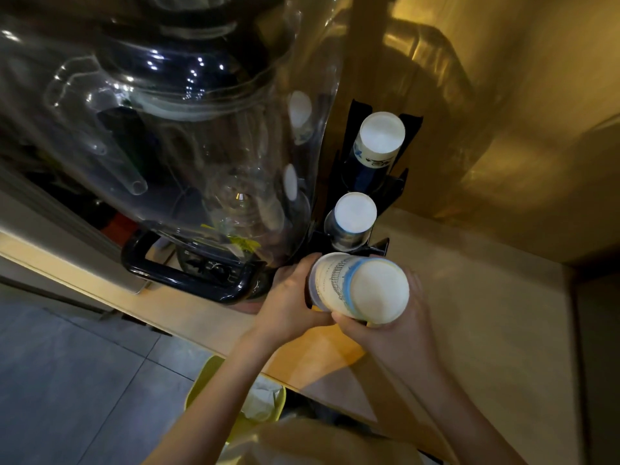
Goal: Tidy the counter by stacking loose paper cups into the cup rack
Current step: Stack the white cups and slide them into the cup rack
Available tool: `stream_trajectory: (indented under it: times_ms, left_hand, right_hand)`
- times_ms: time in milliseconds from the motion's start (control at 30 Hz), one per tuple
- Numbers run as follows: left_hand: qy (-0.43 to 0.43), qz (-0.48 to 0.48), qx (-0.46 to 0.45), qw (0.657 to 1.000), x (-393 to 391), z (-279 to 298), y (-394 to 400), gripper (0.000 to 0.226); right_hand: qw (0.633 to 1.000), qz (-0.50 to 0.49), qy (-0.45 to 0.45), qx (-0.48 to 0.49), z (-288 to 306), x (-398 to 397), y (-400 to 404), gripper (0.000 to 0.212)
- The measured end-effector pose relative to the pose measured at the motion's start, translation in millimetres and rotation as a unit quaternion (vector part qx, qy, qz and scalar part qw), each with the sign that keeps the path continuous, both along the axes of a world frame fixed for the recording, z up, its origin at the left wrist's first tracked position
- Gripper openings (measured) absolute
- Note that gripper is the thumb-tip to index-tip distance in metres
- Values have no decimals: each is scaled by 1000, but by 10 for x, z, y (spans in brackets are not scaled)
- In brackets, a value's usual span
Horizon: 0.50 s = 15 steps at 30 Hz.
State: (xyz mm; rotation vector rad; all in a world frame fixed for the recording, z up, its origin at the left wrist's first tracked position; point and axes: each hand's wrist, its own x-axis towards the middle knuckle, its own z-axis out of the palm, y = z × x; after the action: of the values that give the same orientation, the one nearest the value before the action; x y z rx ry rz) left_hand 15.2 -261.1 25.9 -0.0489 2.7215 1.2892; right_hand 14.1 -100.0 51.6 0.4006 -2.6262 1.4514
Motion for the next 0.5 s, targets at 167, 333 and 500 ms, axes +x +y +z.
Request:
stream_trajectory:
  times_ms: [167,333,500]
  left_hand:
    - [2,20,19,1000,31,-74,2,96]
    - [15,60,25,998,22,-120,39,84]
    - [27,38,4,999,26,-163,32,80]
  right_hand:
    - [999,16,4,29,-20,-7,-40,76]
    - [998,33,-6,50,-70,-19,-118,77]
    - [997,31,-35,59,-189,-29,-181,73]
